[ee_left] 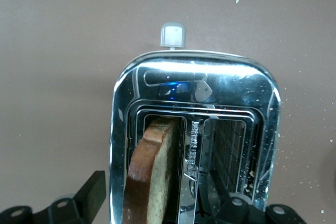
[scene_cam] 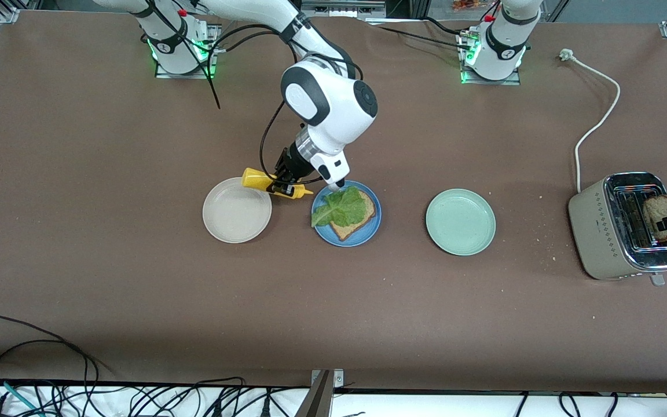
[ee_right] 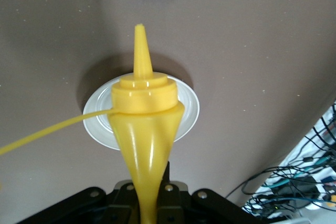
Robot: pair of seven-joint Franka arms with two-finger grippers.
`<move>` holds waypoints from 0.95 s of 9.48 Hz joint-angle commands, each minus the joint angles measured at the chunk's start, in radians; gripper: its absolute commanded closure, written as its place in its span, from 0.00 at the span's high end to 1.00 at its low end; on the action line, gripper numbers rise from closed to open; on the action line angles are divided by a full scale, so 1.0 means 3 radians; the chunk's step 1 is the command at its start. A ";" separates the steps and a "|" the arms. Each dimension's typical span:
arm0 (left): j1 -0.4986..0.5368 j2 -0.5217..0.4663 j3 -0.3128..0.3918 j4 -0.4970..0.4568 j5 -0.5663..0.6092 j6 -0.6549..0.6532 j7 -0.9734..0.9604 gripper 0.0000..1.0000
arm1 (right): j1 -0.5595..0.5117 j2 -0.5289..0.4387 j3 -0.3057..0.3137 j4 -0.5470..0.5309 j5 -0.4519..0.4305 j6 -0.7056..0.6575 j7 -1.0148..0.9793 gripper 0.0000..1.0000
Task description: Make sandwich in blue plate with both arms
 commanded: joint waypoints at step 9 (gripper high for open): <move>0.0009 -0.0104 -0.0069 0.0116 -0.0026 -0.0308 0.0057 0.00 | -0.2132 -0.0675 0.0466 -0.0059 0.2415 -0.0061 -0.1955 0.11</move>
